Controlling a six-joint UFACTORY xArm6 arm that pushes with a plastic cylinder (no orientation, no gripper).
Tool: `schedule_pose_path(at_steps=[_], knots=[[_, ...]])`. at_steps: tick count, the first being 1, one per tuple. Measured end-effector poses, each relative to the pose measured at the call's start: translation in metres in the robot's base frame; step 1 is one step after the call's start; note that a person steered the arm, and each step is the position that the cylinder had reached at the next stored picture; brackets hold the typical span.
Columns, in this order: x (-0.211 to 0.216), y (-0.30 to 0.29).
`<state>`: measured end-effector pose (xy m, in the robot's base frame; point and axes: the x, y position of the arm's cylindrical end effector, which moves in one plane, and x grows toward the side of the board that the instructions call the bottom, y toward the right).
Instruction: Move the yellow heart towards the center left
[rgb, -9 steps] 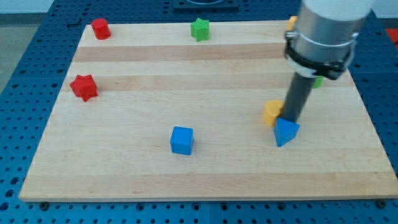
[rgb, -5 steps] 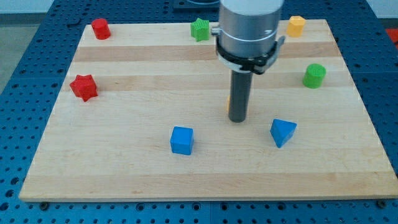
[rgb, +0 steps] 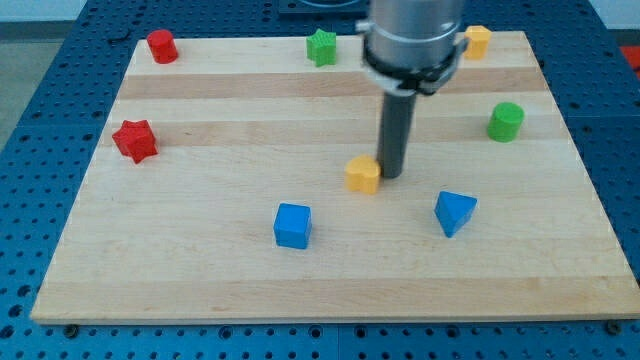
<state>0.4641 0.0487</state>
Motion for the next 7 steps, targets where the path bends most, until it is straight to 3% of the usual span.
schedule_pose_path(at_steps=[1,3,6,7], knots=[[0.031,-0.055],[0.047,-0.161],[0.018,-0.148],[0.016,-0.199]])
